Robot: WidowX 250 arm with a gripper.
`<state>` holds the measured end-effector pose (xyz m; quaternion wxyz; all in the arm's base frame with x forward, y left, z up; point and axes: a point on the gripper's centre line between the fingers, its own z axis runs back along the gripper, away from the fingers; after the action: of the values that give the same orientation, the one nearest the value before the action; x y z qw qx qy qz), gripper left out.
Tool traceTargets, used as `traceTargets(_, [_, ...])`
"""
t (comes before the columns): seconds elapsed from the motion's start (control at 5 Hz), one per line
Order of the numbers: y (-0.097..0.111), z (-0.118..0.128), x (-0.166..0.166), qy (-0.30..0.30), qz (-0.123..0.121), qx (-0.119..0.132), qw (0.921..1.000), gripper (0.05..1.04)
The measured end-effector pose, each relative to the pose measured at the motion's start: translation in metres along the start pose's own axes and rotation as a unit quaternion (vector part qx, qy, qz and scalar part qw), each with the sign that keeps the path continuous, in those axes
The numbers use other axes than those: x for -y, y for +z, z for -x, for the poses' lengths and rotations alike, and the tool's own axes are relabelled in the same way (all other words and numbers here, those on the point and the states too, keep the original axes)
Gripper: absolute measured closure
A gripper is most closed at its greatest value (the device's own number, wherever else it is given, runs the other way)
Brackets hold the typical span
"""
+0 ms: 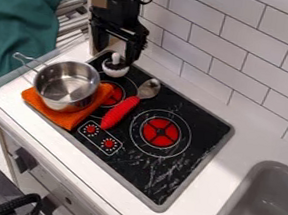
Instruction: Move an item at the top left conner of of the banner into the silver pot
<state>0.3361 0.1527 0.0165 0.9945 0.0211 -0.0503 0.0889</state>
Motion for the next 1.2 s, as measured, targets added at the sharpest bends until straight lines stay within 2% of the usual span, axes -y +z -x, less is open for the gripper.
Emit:
traceTargets(0.4, [-0.028,-0.005,0.006,0.008,0.027,-0.012,0.9995,0.075])
traceTargets(0.6, [-0.037,-0.012,0.005,0.019,0.038,-0.01,0.999,0.075])
traceTargets(0.8, [-0.054,-0.006,0.001,0.024,0.038,-0.032,0.9985,0.075])
traceTargets(1.0, [-0.057,-0.007,-0.004,0.024,0.035,-0.028,0.9987,0.125])
traceTargets(1.2, [-0.058,-0.009,-0.005,0.017,0.035,-0.027,0.9989,0.234])
